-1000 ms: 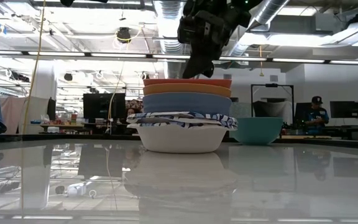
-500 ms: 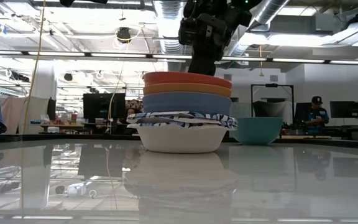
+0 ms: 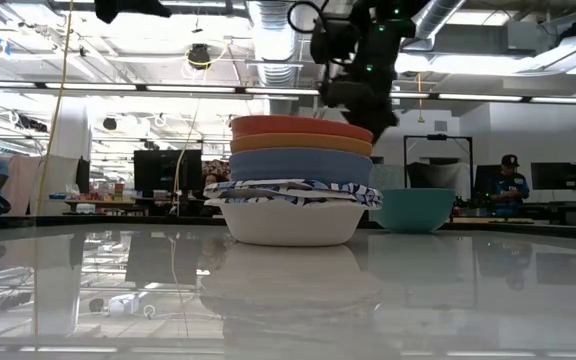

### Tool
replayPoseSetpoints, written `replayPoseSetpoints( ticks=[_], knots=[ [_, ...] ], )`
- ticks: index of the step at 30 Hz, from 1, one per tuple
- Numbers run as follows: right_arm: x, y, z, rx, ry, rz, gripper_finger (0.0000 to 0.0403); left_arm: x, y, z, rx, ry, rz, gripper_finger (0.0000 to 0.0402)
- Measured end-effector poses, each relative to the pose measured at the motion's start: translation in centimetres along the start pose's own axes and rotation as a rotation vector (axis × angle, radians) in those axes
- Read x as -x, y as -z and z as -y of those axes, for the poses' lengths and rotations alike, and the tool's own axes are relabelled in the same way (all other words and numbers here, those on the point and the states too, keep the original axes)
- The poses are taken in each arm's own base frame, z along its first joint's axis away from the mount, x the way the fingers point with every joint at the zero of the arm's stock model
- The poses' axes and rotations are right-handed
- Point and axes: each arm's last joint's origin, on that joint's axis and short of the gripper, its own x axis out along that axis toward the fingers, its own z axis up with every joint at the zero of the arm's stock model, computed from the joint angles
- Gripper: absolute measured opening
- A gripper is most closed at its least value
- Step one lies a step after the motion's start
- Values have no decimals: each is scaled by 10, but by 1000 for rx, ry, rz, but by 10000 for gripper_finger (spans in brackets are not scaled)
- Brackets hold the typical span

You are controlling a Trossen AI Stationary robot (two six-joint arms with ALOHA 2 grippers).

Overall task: Nest bowls inside each other
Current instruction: Stack the green bowl on top of the orange bowl

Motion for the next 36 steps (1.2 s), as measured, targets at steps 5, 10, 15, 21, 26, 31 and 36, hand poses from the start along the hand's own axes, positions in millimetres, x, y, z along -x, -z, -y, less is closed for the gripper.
replayPoseSetpoints(
  ticks=[5,10,15,21,26,31,36],
  knots=[
    [0,7,13,-61,107,-78,100,-16,14,3,3,7,-77,233],
    [-1,7,19,-76,128,-87,160,-29,25,6,-7,-5,-133,233],
    [-16,15,34,-166,154,-135,214,-38,28,10,-14,23,-171,233],
    [-35,29,40,-194,166,-185,232,-42,30,11,-43,18,-187,233],
    [-44,35,36,-182,158,-187,198,-42,30,11,-51,18,-188,233],
    [-46,37,32,-172,157,-192,109,-42,30,11,-51,18,-187,233],
    [-46,38,30,-146,151,-196,17,-42,30,11,-50,18,-188,233]
  ],
)
